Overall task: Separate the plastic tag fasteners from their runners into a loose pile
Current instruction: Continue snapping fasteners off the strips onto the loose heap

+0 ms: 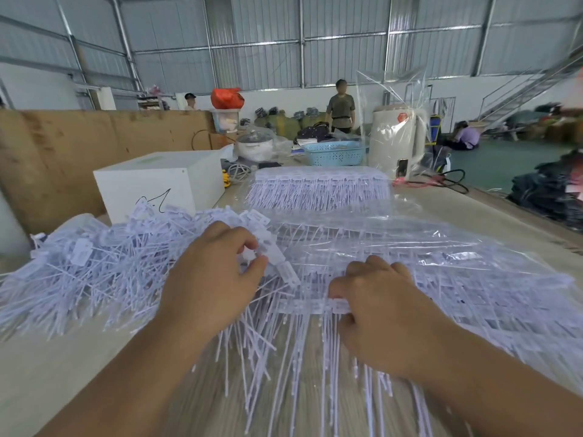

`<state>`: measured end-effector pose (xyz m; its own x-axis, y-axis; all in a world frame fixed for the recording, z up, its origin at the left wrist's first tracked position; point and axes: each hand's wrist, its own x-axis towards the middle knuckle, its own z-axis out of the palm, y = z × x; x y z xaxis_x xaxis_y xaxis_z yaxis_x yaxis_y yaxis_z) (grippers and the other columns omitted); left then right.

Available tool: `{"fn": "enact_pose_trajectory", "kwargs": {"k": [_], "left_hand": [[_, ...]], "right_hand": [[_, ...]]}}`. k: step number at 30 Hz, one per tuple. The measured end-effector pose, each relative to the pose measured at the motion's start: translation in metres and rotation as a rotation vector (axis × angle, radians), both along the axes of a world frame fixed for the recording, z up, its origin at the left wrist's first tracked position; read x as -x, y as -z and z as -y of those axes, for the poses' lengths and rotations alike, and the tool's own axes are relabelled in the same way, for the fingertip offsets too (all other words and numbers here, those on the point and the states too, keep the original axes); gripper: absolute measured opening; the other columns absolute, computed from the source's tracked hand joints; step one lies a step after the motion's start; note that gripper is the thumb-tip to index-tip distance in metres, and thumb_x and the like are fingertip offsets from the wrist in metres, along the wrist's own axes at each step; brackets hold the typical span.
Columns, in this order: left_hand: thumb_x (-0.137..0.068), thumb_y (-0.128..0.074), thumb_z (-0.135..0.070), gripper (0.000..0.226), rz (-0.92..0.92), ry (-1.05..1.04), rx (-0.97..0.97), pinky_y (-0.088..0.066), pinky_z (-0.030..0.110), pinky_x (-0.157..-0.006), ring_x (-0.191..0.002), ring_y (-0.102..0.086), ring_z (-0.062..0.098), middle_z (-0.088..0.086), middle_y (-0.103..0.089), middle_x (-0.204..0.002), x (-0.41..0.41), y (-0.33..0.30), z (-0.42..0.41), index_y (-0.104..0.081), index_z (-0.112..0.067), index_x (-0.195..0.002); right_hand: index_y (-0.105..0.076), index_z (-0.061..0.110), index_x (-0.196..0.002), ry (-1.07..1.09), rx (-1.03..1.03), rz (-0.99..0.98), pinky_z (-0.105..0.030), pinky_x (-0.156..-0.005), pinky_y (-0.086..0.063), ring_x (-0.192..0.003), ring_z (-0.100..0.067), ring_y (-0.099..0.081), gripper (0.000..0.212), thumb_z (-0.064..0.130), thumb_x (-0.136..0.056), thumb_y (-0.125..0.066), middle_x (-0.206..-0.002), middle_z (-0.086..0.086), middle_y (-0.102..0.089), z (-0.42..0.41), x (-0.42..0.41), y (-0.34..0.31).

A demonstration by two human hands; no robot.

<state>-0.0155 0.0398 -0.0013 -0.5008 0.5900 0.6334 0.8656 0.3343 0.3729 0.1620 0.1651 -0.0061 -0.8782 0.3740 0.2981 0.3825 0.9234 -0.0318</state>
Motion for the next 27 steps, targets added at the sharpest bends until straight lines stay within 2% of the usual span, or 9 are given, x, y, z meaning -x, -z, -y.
{"fn": "enact_pose_trajectory", "kwargs": {"k": [5, 9, 12, 15, 17, 19, 22, 24, 27], "left_hand": [[-0.088, -0.064, -0.035, 0.004, -0.031, 0.186, 0.093, -0.036, 0.013, -0.073, -0.087, -0.05, 0.001, -0.018, -0.051, -0.095, -0.006, 0.008, -0.006, -0.064, -0.033, -0.092], [-0.093, -0.061, -0.032, 0.015, -0.105, 0.191, 0.188, -0.03, 0.02, -0.084, -0.1, -0.042, 0.011, -0.009, -0.053, -0.1, 0.002, 0.019, -0.009, -0.07, -0.025, -0.103], [-0.094, -0.058, -0.03, 0.015, -0.154, 0.15, 0.192, -0.025, 0.025, -0.085, -0.102, -0.037, 0.012, -0.01, -0.051, -0.104, 0.002, 0.022, -0.013, -0.07, -0.026, -0.102], [-0.094, -0.059, -0.026, 0.012, -0.186, 0.143, 0.135, -0.023, 0.029, -0.083, -0.101, -0.037, 0.012, -0.01, -0.052, -0.105, -0.002, 0.022, -0.016, -0.071, -0.024, -0.096], [-0.09, -0.058, -0.027, 0.014, -0.188, 0.143, 0.111, -0.023, 0.03, -0.081, -0.101, -0.038, 0.013, -0.009, -0.053, -0.104, -0.003, 0.022, -0.016, -0.071, -0.023, -0.093], [-0.087, -0.06, -0.03, 0.015, -0.186, 0.133, 0.145, -0.021, 0.031, -0.079, -0.102, -0.038, 0.014, -0.009, -0.052, -0.105, -0.002, 0.022, -0.016, -0.071, -0.024, -0.095], [-0.084, -0.052, -0.037, 0.025, -0.165, 0.123, 0.178, -0.016, 0.028, -0.076, -0.104, -0.037, 0.015, -0.008, -0.053, -0.108, -0.002, 0.022, -0.016, -0.071, -0.024, -0.095], [-0.081, -0.055, -0.033, 0.021, -0.163, 0.118, 0.18, -0.014, 0.028, -0.075, -0.105, -0.036, 0.014, -0.009, -0.053, -0.108, -0.003, 0.022, -0.017, -0.069, -0.026, -0.095], [-0.078, -0.059, -0.028, 0.015, -0.123, 0.137, 0.093, -0.021, 0.032, -0.079, -0.101, -0.044, 0.019, -0.005, -0.058, -0.103, -0.004, 0.022, -0.016, -0.069, -0.022, -0.088]], "right_hand": [[-0.06, 0.03, -0.11, -0.005, -0.045, -0.089, -0.035, -0.088, -0.027, -0.099, -0.017, -0.035, 0.03, 0.027, -0.082, -0.051, -0.099, 0.007, -0.045, -0.001, -0.002, -0.004], [-0.057, 0.029, -0.085, -0.076, 0.131, -0.254, -0.034, -0.084, -0.029, -0.095, -0.012, -0.038, 0.008, 0.024, -0.079, -0.058, -0.092, 0.014, -0.049, -0.005, -0.005, -0.009], [-0.058, 0.026, -0.076, -0.141, 0.289, -0.39, -0.033, -0.082, -0.036, -0.09, -0.003, -0.045, 0.006, 0.023, -0.073, -0.062, -0.086, 0.016, -0.055, -0.002, -0.008, -0.014], [-0.054, 0.024, -0.074, -0.175, 0.412, -0.473, -0.013, -0.057, -0.034, -0.064, 0.002, -0.052, 0.011, 0.017, -0.077, -0.062, -0.068, 0.018, -0.056, 0.002, -0.013, -0.017], [-0.053, 0.021, -0.075, -0.236, 0.517, -0.523, -0.01, -0.04, -0.026, -0.038, -0.004, -0.044, 0.017, 0.007, -0.081, -0.061, -0.054, 0.019, -0.053, 0.003, -0.016, -0.018], [-0.052, 0.022, -0.078, -0.315, 0.627, -0.586, -0.021, -0.037, -0.028, -0.034, -0.008, -0.037, 0.02, 0.006, -0.087, -0.06, -0.059, 0.007, -0.055, 0.003, -0.019, -0.021], [-0.051, 0.023, -0.08, -0.383, 0.716, -0.6, -0.052, -0.052, -0.042, -0.059, -0.038, -0.052, 0.013, 0.015, -0.088, -0.057, -0.073, -0.012, -0.058, 0.004, -0.02, -0.025], [-0.05, 0.023, -0.08, -0.424, 0.716, -0.566, -0.054, -0.057, -0.04, -0.063, -0.039, -0.049, 0.007, 0.017, -0.083, -0.054, -0.07, -0.018, -0.054, 0.006, -0.02, -0.024], [-0.049, 0.029, -0.083, -0.437, 0.633, -0.542, -0.043, -0.052, -0.034, -0.056, -0.028, -0.04, 0.012, 0.02, -0.082, -0.056, -0.058, -0.001, -0.042, 0.005, -0.022, -0.024]]}}
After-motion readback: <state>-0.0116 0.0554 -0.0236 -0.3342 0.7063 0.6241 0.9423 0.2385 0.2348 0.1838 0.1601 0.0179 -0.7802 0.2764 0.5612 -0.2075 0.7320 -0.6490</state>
